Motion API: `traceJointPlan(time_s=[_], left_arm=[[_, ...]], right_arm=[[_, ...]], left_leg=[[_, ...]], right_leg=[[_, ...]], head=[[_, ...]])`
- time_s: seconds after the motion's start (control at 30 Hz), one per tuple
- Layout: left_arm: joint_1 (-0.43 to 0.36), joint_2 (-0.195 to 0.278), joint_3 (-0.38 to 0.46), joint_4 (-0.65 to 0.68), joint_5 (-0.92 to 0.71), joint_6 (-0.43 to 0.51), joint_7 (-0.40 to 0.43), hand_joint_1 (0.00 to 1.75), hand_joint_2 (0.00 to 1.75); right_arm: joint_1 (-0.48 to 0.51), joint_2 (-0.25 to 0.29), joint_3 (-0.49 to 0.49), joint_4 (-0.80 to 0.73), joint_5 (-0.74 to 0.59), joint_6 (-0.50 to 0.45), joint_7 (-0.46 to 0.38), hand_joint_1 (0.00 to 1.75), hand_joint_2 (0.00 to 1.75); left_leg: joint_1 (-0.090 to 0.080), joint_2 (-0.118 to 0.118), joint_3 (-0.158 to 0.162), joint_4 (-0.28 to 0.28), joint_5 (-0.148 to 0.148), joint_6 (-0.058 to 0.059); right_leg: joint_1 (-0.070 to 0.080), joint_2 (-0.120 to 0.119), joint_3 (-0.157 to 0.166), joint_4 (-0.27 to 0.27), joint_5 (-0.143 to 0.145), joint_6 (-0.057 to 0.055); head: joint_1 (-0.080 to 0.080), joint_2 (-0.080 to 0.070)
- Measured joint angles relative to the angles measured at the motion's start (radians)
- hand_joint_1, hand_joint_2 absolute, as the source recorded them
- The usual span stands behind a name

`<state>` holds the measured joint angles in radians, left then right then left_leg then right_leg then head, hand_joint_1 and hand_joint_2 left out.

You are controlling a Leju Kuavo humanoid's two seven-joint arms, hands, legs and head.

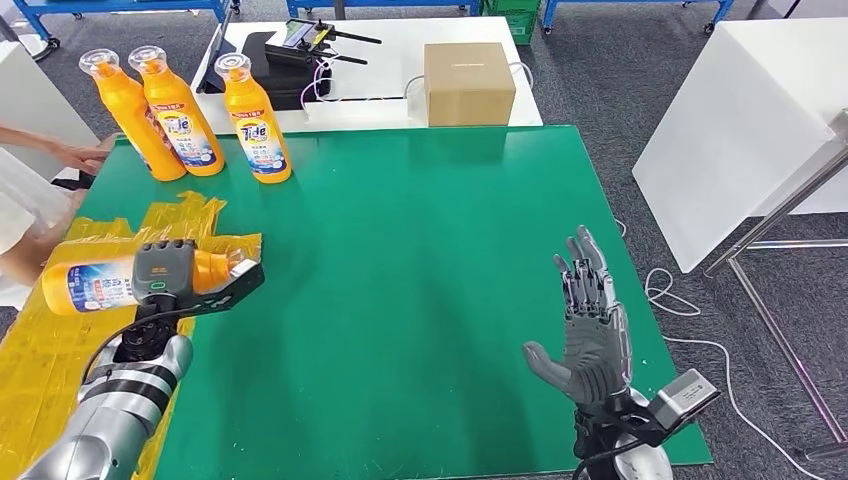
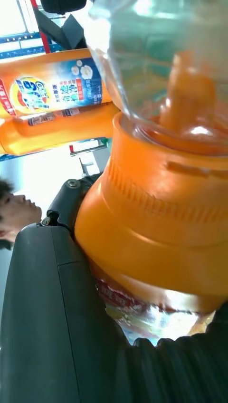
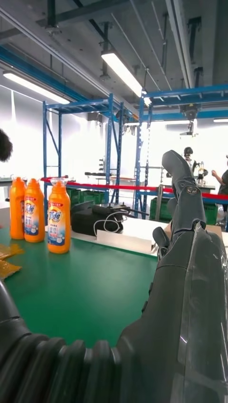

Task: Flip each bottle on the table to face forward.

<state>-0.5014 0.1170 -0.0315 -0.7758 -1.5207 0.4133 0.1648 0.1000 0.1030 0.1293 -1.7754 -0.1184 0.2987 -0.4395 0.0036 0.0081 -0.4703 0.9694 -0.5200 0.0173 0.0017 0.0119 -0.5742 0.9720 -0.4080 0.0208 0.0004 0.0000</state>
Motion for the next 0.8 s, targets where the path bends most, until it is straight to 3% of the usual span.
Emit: traceJointPlan(time_s=[0.4,0.8], left_arm=[[0.008,-0.011,0.031,0.044,0.080,0.032,-0.085,0.00,1.75],[0.036,-0.052,0.038,0.010,0.250,0.041,-0.201,0.00,1.75]], right_arm=[[-0.013,-0.008,0.000,0.026,0.002,-0.018,0.006,0.00,1.75],[-0.018,-0.011,0.000,0.046,0.001,-0.019,0.019,0.00,1.75]], left_leg=[[0.000,0.000,0.000,0.000,0.000,0.000],[0.000,0.000,0.000,0.000,0.000,0.000]], right_leg=[[0.000,0.000,0.000,0.000,0.000,0.000],[0.000,0.000,0.000,0.000,0.000,0.000]], head=[[0.000,0.000],[0.000,0.000]])
